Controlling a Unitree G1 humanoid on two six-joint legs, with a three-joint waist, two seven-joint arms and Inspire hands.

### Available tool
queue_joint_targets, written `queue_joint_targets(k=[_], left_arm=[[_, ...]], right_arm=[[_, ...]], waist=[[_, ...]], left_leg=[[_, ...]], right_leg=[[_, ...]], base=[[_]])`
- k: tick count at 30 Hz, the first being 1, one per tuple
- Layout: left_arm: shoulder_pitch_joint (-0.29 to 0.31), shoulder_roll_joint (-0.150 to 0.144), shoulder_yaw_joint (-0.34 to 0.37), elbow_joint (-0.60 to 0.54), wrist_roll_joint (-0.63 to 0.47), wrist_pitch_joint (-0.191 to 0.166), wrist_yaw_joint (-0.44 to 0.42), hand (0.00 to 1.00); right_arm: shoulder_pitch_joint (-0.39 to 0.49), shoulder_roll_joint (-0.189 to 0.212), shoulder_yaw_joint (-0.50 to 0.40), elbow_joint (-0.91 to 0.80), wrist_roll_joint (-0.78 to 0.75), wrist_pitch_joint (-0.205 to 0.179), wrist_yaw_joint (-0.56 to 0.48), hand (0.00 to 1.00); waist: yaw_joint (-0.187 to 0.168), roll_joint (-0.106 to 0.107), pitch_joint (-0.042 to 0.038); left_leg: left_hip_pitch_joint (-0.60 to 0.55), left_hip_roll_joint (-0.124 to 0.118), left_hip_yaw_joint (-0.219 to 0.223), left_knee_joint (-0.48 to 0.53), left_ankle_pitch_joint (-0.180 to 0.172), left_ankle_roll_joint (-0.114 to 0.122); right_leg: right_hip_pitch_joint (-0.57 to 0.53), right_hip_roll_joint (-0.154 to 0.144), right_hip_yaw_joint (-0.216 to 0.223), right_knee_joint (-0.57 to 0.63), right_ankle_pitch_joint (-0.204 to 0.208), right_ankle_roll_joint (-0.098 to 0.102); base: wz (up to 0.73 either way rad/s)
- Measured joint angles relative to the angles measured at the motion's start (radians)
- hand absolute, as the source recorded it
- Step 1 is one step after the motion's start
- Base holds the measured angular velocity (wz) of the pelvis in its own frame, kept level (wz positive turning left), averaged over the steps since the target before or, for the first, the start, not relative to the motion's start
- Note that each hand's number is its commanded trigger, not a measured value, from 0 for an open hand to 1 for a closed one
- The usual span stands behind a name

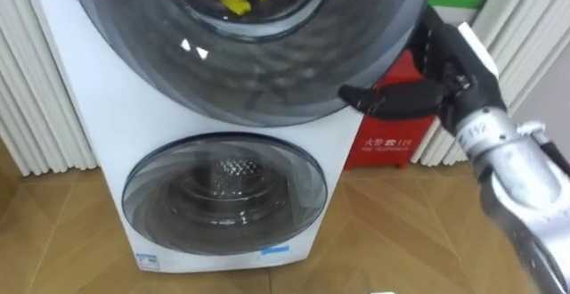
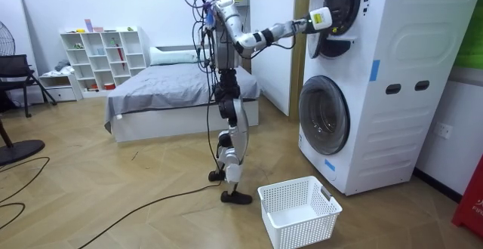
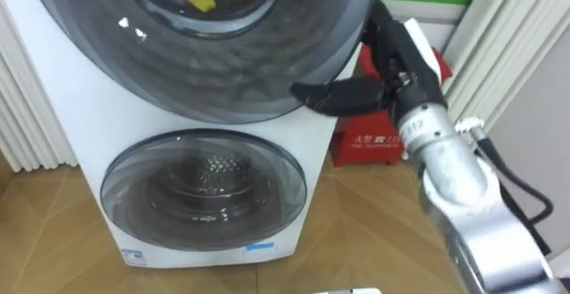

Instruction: Pick clothes from washing machine

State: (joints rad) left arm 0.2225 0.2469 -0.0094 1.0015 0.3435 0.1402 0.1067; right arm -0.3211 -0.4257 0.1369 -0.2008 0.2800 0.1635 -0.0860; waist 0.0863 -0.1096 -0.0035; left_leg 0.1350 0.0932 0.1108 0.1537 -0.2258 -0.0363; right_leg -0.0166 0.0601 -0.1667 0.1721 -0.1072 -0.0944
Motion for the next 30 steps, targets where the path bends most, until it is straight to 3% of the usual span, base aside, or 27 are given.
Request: queue_joint_targets(k=[6,9,12,16,21,28,30], left_arm=[[-0.020,0.001,-0.042,0.018,0.000,-0.019,0.019,0.00],[-0.029,0.000,-0.058,0.043,-0.001,-0.026,0.020,0.00],[-0.029,0.001,-0.058,0.044,-0.002,-0.039,0.020,0.00],[-0.029,0.000,-0.070,0.043,-0.002,-0.048,0.019,0.00],[-0.030,0.000,-0.087,0.042,-0.001,-0.058,0.020,0.00],[-0.031,-0.011,-0.093,0.040,0.000,-0.059,0.018,0.00],[-0.033,-0.012,-0.092,0.039,0.000,-0.059,0.018,0.00]], right_arm=[[0.062,0.043,0.005,-0.089,0.008,-0.001,0.027,0.00],[0.080,0.062,0.013,-0.109,0.027,-0.007,0.056,0.00],[0.120,0.068,0.018,-0.138,0.067,-0.046,0.082,0.00],[0.187,0.106,0.023,-0.178,0.066,-0.098,0.144,0.00],[0.190,0.119,0.061,-0.182,0.068,-0.122,0.203,0.00],[0.191,0.126,0.078,-0.211,0.067,-0.132,0.294,0.00],[0.191,0.129,0.078,-0.212,0.066,-0.132,0.314,0.00]], waist=[[-0.004,0.021,0.0001],[-0.005,0.036,-0.0064],[-0.009,0.037,-0.0064],[-0.021,0.047,-0.0011],[-0.027,0.054,0.0000],[-0.028,0.080,-0.0102],[-0.028,0.083,-0.0099]], left_leg=[[-0.003,0.001,-0.003,0.007,0.000,-0.001],[-0.003,0.002,-0.001,0.010,0.000,-0.002],[-0.002,0.002,0.000,0.009,0.002,-0.006],[-0.004,0.001,-0.001,0.009,0.001,-0.010],[-0.008,0.000,-0.003,0.000,-0.002,-0.013],[-0.005,0.000,0.000,0.002,-0.002,-0.013],[-0.005,0.000,0.002,0.005,-0.002,-0.013]], right_leg=[[-0.001,0.000,-0.001,0.003,0.004,-0.006],[-0.003,-0.001,-0.003,0.008,0.004,-0.007],[-0.001,-0.004,-0.012,0.011,0.004,-0.007],[0.001,-0.008,-0.022,0.011,0.005,-0.006],[-0.002,-0.009,-0.025,0.012,0.008,-0.001],[-0.002,-0.009,-0.024,0.011,0.009,-0.002],[-0.001,-0.009,-0.022,0.011,0.009,-0.002]], base=[[0.02],[0.01],[0.09],[0.07],[0.06],[0.00],[-0.02]])
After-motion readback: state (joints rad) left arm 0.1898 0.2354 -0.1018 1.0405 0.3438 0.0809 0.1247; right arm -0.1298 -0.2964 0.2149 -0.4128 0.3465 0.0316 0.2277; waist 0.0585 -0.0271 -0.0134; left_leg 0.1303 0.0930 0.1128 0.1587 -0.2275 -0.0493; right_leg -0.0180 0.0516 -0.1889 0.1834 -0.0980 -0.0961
